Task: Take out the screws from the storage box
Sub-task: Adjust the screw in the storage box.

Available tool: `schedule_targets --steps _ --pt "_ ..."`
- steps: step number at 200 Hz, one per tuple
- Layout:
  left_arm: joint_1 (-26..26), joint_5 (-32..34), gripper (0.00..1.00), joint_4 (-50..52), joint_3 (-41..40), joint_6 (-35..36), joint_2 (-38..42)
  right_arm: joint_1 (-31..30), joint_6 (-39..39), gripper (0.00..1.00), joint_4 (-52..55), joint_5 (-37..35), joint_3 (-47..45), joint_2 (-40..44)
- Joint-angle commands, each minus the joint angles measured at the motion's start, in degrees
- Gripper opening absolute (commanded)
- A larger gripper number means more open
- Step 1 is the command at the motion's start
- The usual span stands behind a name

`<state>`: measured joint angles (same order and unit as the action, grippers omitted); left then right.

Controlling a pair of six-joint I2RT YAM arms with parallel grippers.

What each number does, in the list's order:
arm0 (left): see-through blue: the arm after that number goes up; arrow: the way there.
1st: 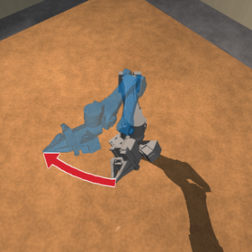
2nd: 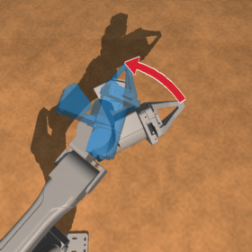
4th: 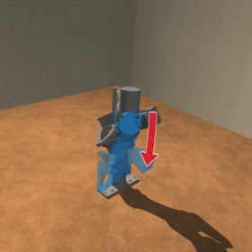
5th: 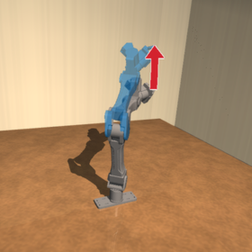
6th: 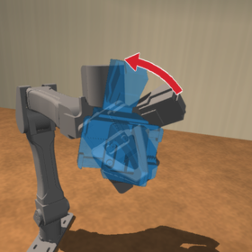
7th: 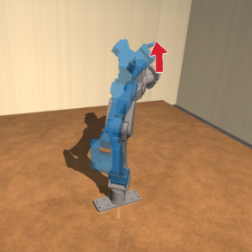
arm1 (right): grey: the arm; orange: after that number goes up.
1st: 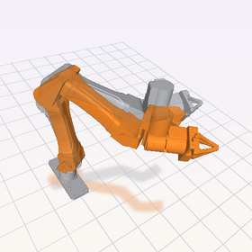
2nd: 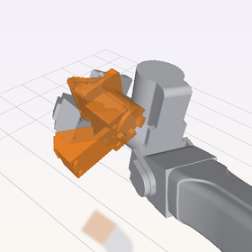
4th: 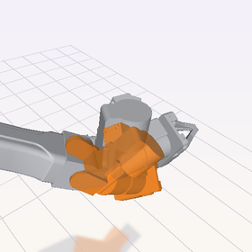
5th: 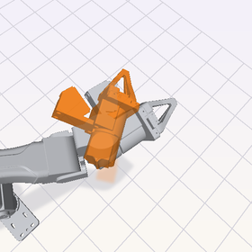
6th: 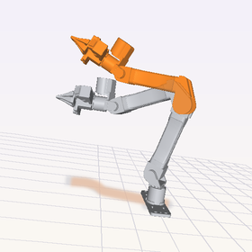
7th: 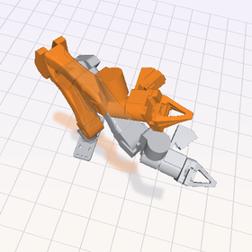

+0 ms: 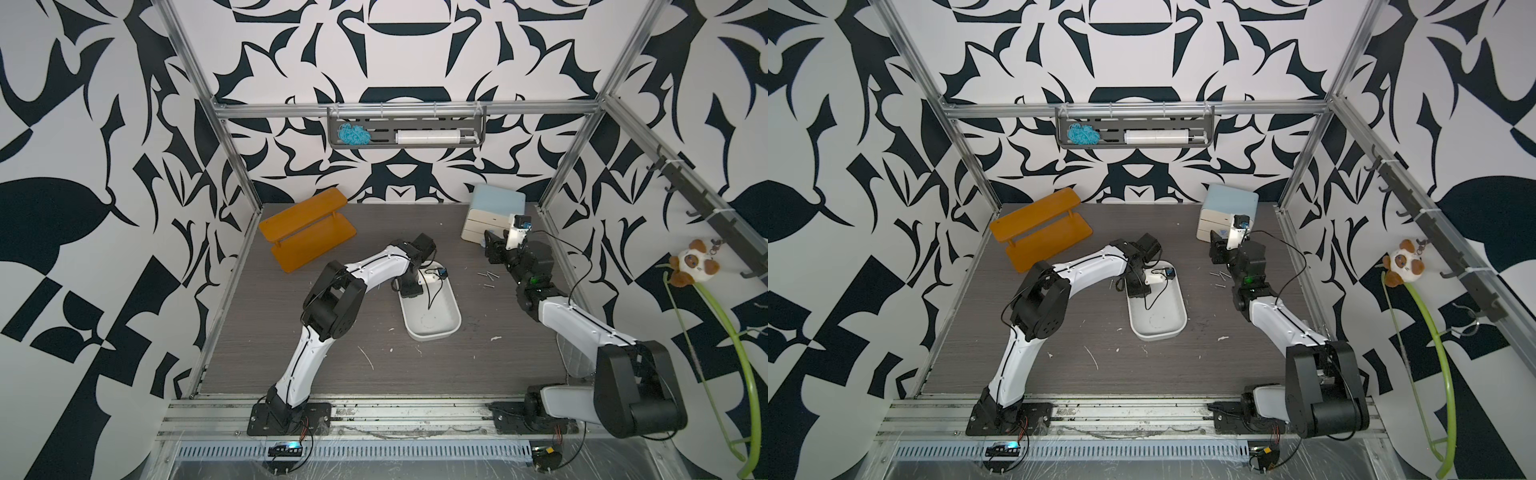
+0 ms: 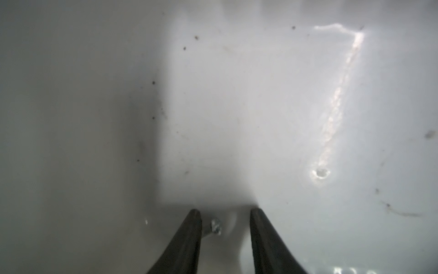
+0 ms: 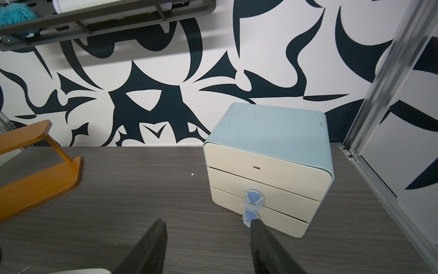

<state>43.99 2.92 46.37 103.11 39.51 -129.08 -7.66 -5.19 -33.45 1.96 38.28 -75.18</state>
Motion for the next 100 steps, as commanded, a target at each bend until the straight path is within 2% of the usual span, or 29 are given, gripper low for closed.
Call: schedule_targets --steps 1,27,58,69,76,88,100 --pt "-0.2 1.7 0.40 2.0 1.1 1.1 -1.9 -0.1 0.2 0.60 -3.1 0.3 0.3 1.4" --pt "-0.2 2.7 0.37 2.1 1.6 1.2 -2.8 -0.1 0.2 0.60 -3.1 0.3 0.3 1.2" --pt "-0.3 -2.4 0.34 -2.1 0.4 0.2 1.4 -0.2 0.1 0.60 -3.2 0.4 0.5 0.7" --pt "-0.3 -4.6 0.35 -6.5 -1.5 -1.2 5.2 -0.2 0.0 0.62 -3.2 2.8 0.8 0.7" --pt "-0.3 -6.4 0.37 -9.6 -3.3 -1.9 7.9 -0.1 0.1 0.65 -3.2 5.5 1.0 0.9" --pt "-0.3 -8.4 0.42 -16.6 -8.4 -3.5 14.1 -0.5 0.0 0.78 -3.8 10.3 1.3 1.3" --pt "-0.4 -8.6 0.47 -23.7 -13.7 -5.6 20.5 -2.1 0.8 0.81 -3.8 13.3 1.5 1.4"
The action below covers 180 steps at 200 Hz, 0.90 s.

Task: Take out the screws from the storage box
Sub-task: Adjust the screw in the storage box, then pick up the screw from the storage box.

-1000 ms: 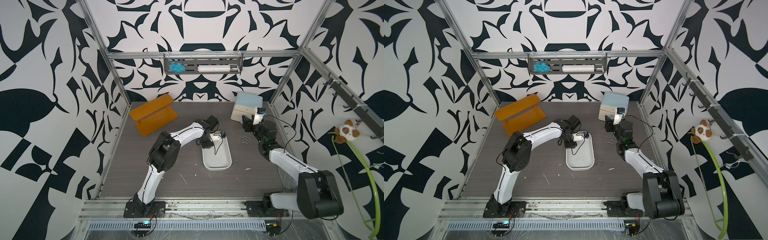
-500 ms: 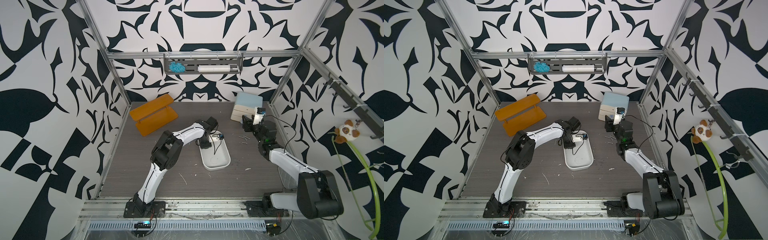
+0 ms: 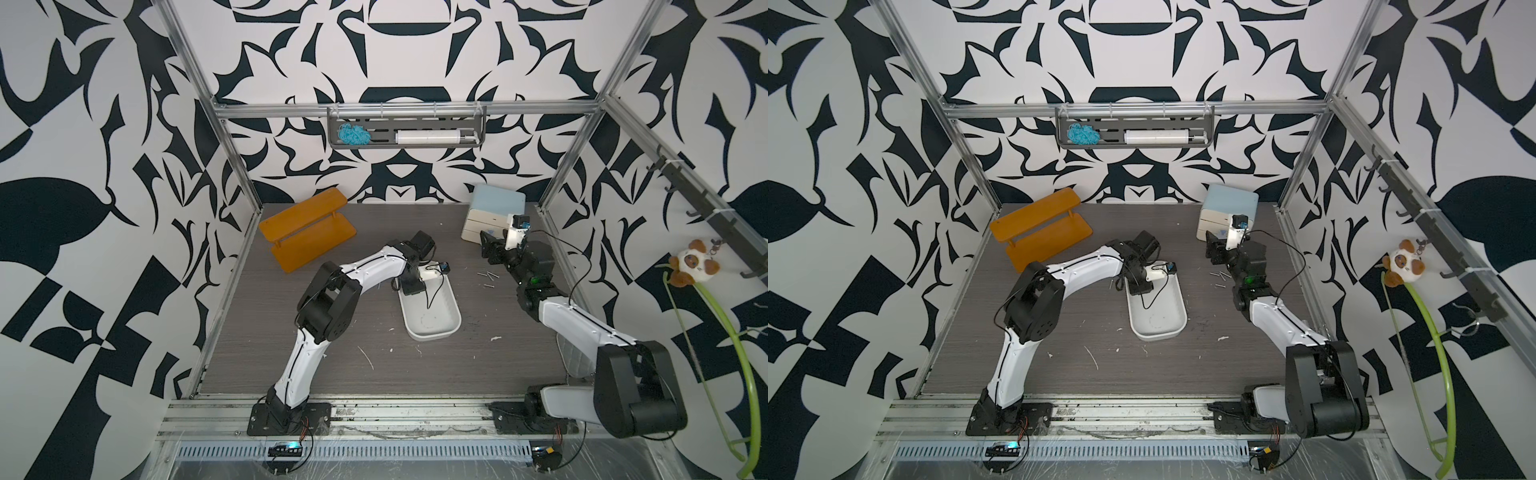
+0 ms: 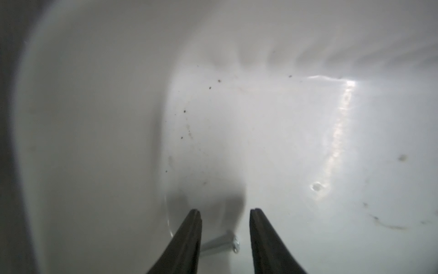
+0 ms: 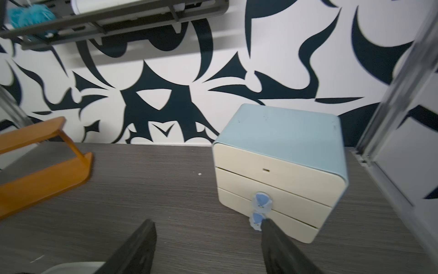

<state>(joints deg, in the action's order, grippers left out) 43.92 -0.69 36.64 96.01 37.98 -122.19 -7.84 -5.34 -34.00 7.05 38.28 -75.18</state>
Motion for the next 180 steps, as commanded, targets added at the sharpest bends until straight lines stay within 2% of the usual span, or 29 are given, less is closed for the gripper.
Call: schedule_targets --steps 1,12,27,40,45,49,51,72,98,119,153,180 --pt "-0.4 -4.9 0.48 -14.5 -7.1 -4.4 14.1 -2.1 1.1 0.81 -3.2 8.3 1.6 1.4" --pt "-1.2 -4.5 0.58 -18.9 -10.7 -7.7 18.9 -5.1 4.2 0.81 -0.8 8.3 3.0 1.3" --pt "-3.4 -5.3 0.69 -18.9 -11.9 -14.1 23.0 -10.4 9.5 0.81 6.2 7.2 7.0 -0.2" --pt "-6.0 -5.5 0.73 -16.2 -10.9 -20.9 24.8 -14.9 12.5 0.79 11.9 5.4 11.0 -2.8" --pt "-7.0 -4.8 0.82 -15.6 -10.8 -24.0 25.5 -16.7 13.1 0.77 13.8 5.2 12.5 -3.9" --pt "-7.9 -4.2 0.97 -15.4 -10.9 -26.6 26.0 -17.6 13.3 0.76 15.1 5.2 13.8 -5.1" --pt "-8.4 -4.0 1.00 -15.2 -11.1 -27.7 26.3 -18.1 13.4 0.75 15.6 5.2 14.4 -5.5" --pt "-11.8 -1.4 0.99 -16.9 -16.0 -37.5 30.7 -21.6 13.6 0.69 22.0 9.3 20.7 -12.7" --pt "-12.8 6.7 0.99 -20.7 -23.7 -43.3 37.0 -22.5 13.4 0.54 28.0 14.9 26.0 -20.8" --pt "-13.3 12.9 0.99 -20.0 -26.6 -46.6 40.6 -22.9 13.9 0.49 30.2 16.4 27.2 -24.9" --pt "-15.2 13.6 0.99 -21.3 -30.7 -51.7 45.4 -25.4 17.0 0.46 33.5 16.6 26.5 -27.4" --pt "-15.4 13.1 0.99 -20.5 -30.7 -52.0 45.5 -26.3 17.1 0.46 35.3 16.7 26.3 -28.4"
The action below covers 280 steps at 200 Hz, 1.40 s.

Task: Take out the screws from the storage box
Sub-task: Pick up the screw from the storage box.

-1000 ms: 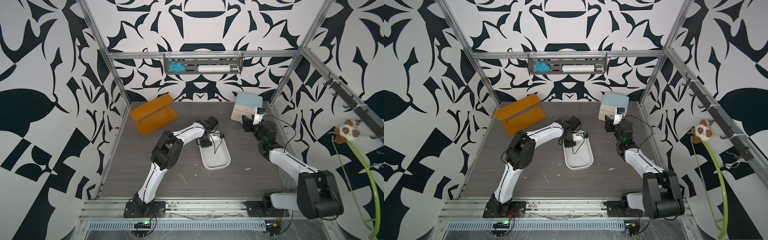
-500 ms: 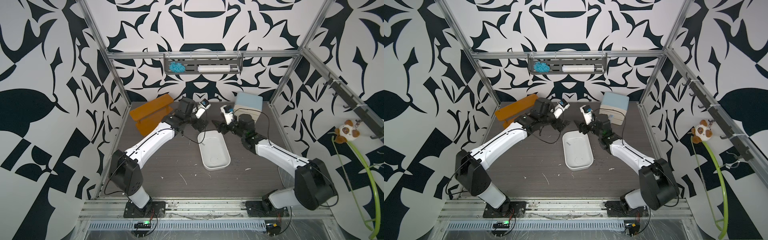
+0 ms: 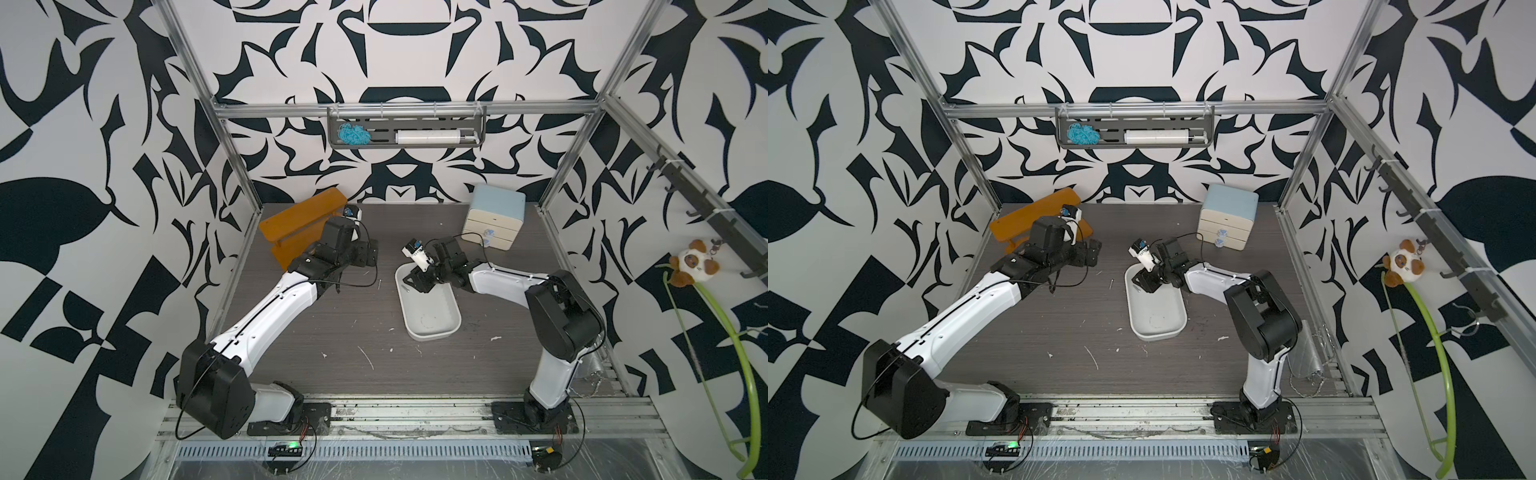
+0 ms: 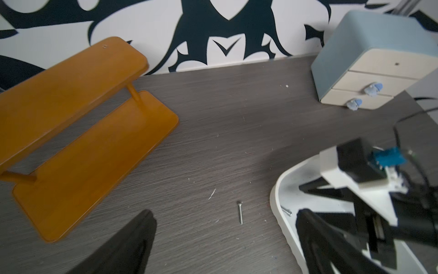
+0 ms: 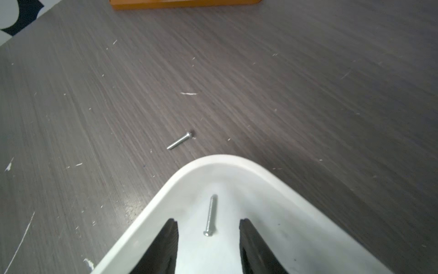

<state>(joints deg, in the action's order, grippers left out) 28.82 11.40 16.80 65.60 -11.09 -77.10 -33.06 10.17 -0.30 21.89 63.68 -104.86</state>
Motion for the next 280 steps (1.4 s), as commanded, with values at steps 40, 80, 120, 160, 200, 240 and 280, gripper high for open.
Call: schedule_targets --steps 40,80,120,160,200,240,280 --pt "-0.3 0.4 0.99 0.2 0.9 -2.9 -1.4 -1.6 1.5 0.43 3.7 0.6 1.2 0.7" --pt "-0.3 0.2 0.99 0.0 0.5 -2.9 -0.2 -1.8 1.4 0.40 6.1 -2.1 2.7 -1.3" --pt "-0.3 0.7 0.99 -0.2 0.1 -2.7 0.3 -2.5 2.3 0.38 8.2 -2.7 4.9 -3.8" --pt "-0.3 0.2 0.99 -0.4 0.3 -2.7 -0.9 -4.2 2.7 0.34 12.8 -8.8 9.4 -8.0" --pt "-0.3 -0.1 0.99 -0.5 0.5 -2.7 -1.0 -4.6 3.1 0.27 16.1 -12.3 11.7 -10.4" --pt "-0.3 0.1 0.99 -0.5 0.6 -2.5 -0.9 -4.7 3.1 0.10 19.0 -14.7 13.5 -11.8" --pt "-0.4 0.2 0.99 -0.4 0.6 -2.4 -0.7 -4.8 3.4 0.00 20.2 -16.4 14.5 -12.4"
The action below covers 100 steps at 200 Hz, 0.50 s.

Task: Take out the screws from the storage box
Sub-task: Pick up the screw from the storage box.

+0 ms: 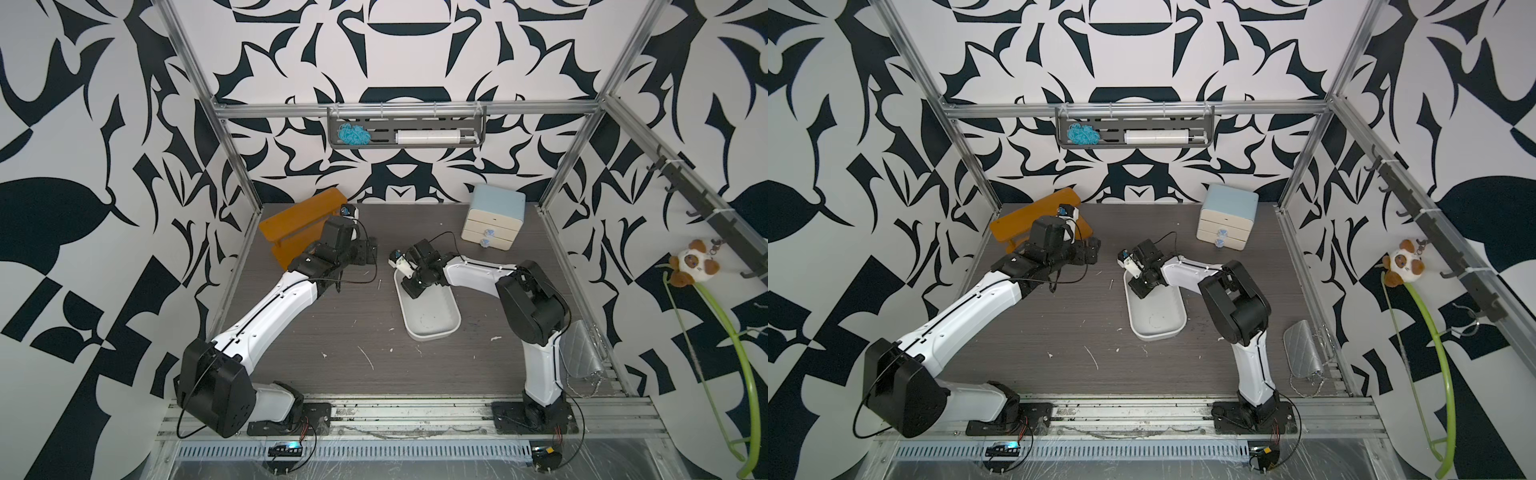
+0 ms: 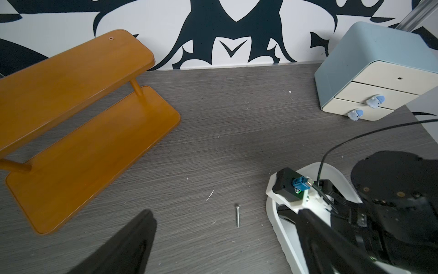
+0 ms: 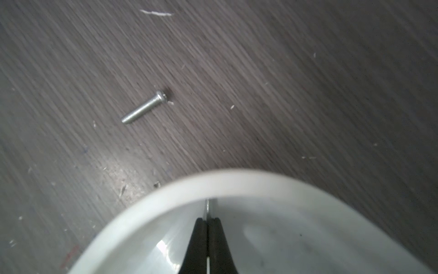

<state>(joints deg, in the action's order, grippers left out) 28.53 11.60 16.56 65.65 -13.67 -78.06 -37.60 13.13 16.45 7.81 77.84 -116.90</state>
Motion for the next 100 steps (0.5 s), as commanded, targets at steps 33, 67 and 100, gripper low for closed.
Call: schedule_targets --steps 33,67,100 --pt "-0.1 0.0 0.99 -0.2 0.5 0.3 0.2 -0.3 0.5 0.00 -1.8 -0.4 -3.2 4.3" --pt "-0.1 -0.1 0.99 -0.4 0.3 0.3 0.5 -0.2 -0.4 0.00 -6.4 0.5 -6.7 10.2" --pt "-0.1 -0.4 0.99 -0.4 0.1 0.3 1.1 1.3 -2.4 0.00 -10.0 -0.8 -10.0 15.6"
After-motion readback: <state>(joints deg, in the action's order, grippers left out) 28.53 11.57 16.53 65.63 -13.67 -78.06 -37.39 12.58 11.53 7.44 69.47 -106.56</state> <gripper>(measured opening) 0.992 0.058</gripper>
